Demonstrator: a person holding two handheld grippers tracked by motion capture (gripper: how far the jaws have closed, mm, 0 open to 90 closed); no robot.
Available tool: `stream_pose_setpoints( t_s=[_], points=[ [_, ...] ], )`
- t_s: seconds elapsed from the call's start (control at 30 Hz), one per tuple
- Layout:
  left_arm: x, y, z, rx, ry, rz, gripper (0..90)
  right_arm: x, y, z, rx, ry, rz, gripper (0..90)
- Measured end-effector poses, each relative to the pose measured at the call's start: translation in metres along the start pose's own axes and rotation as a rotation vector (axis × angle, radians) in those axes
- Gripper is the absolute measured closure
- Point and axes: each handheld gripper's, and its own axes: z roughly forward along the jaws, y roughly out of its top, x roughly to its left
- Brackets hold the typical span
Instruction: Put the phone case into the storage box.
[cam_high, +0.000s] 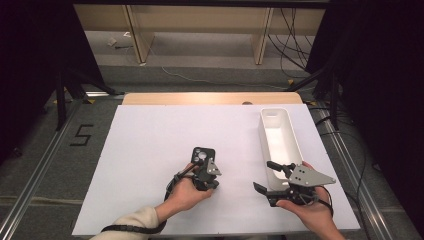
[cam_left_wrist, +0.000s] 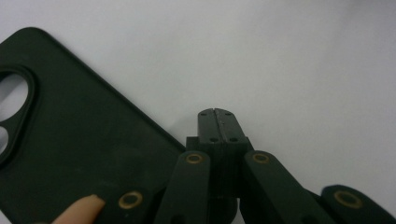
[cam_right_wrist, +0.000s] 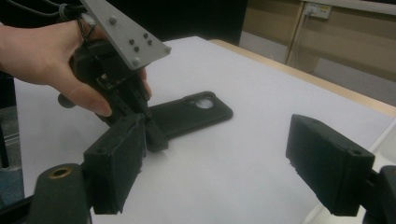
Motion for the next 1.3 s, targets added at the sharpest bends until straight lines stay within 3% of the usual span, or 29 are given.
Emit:
stream_pose_setpoints(
  t_s=[1.3],
  points=[
    [0.024, -0.032, -0.028, 0.053, 0.029, -0.048, 89.9, 0.0, -0.001, 0.001, 0.005, -0.001, 0.0, 21.4]
  ],
)
